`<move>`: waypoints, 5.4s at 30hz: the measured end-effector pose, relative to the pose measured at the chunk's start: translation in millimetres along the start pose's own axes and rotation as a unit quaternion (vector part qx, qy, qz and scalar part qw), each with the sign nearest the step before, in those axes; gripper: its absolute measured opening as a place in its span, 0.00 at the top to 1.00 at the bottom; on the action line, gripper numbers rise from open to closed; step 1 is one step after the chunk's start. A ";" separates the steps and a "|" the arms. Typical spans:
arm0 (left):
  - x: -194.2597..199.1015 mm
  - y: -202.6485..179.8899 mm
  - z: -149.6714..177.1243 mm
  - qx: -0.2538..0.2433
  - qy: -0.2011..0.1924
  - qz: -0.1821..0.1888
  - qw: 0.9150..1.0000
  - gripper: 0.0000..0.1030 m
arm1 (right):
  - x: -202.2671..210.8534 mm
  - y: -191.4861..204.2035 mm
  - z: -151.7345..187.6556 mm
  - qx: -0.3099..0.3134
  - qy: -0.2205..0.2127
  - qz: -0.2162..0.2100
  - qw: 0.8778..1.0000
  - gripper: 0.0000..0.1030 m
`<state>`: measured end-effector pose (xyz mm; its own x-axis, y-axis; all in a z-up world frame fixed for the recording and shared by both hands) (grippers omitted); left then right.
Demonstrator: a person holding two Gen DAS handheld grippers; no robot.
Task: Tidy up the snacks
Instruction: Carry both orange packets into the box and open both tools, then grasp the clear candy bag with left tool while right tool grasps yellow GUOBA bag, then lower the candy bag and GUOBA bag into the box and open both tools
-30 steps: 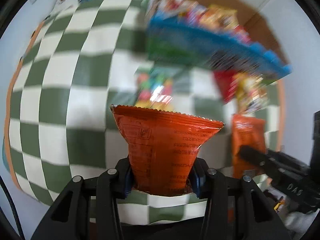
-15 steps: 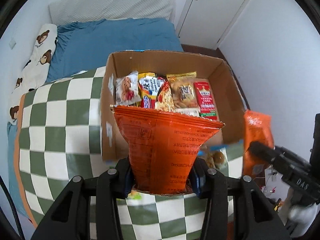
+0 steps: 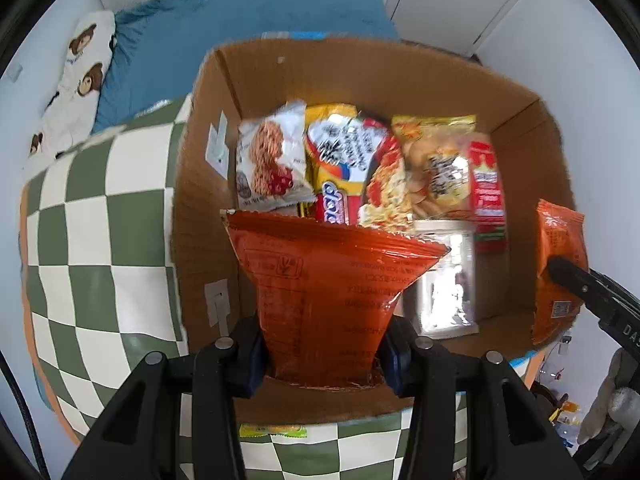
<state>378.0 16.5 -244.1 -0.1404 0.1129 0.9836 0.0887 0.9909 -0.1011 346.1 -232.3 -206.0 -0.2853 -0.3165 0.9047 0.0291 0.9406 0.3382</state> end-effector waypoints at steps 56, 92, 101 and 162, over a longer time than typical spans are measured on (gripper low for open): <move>101.9 -22.6 77.1 -0.001 -0.182 -0.039 0.983 0.06 | 82.8 46.4 59.2 0.065 -0.106 0.061 0.990 0.07; -5.8 66.7 165.9 0.112 -0.056 -0.064 0.990 0.07 | -80.9 7.3 122.6 0.016 0.016 0.053 0.998 0.15; -83.1 48.1 139.6 0.069 0.010 -0.056 0.996 0.10 | -97.4 3.9 145.8 0.014 0.036 0.059 0.998 0.47; 56.1 -18.3 2.0 0.001 -0.060 -0.015 0.998 0.52 | 51.7 42.4 -2.8 0.060 -0.034 -0.040 0.997 0.54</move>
<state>366.6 4.9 -187.4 -0.2595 0.0918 0.9614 0.0815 0.9940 -0.0729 335.3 -209.1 -144.1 -0.3462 -0.3855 0.8553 -0.1092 0.9221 0.3713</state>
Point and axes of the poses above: each gripper's, at about its wrist camera, not at the fingertips, and x roughly against the way its jaws point, y to its left, z to its underside, the point moved 4 cm from there along -x, roughly the way its jaws point, and after that the axes turned 3 degrees about -z, right-handed, at the moved point
